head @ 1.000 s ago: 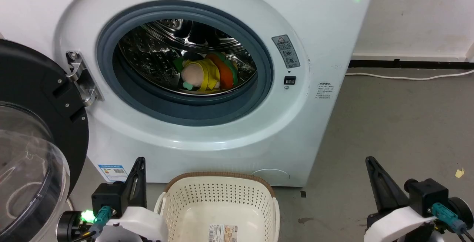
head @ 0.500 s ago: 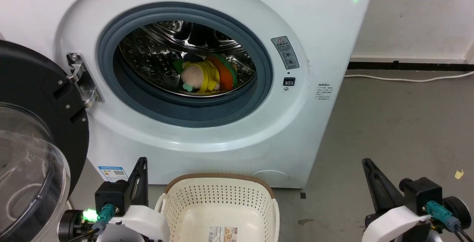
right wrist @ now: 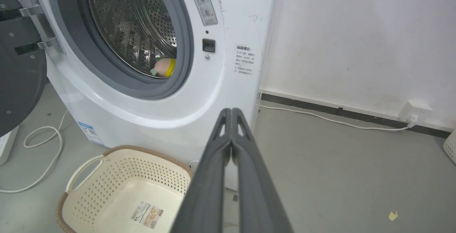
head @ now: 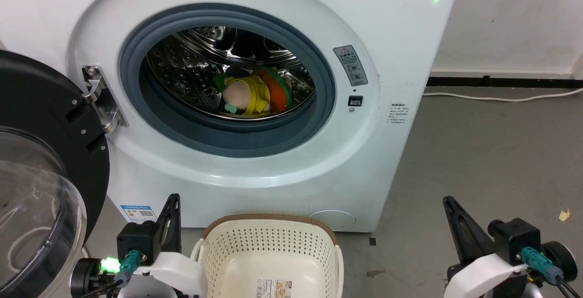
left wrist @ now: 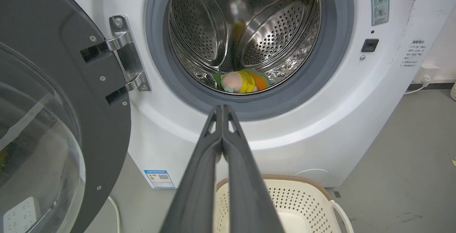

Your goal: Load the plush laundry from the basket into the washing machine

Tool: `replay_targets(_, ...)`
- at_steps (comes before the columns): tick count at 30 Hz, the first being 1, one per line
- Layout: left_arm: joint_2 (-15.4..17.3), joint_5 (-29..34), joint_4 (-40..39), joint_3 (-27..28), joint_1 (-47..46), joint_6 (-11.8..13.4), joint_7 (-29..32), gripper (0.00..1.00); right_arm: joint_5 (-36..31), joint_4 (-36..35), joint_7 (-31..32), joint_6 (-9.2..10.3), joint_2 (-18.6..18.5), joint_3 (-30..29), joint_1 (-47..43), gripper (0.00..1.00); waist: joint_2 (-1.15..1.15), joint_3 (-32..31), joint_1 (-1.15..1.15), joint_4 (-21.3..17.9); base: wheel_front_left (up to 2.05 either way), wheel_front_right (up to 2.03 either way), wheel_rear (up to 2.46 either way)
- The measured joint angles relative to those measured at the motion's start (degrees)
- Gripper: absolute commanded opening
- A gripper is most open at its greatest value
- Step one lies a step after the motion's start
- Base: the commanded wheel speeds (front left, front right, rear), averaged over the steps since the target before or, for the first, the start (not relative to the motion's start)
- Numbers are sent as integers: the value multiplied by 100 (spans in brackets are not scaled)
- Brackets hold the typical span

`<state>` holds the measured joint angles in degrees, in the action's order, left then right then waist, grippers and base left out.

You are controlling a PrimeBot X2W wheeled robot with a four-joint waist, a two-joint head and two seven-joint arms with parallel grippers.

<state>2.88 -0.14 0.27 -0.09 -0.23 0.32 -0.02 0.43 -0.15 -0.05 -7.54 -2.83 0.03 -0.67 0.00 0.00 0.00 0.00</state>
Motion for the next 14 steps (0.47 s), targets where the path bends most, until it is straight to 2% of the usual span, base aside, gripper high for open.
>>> replay_targets(14,-1,0,-1,3,0,0,0,0,0,1,1,0,0,-1,0,0,0,0,0,0,0,0,0)
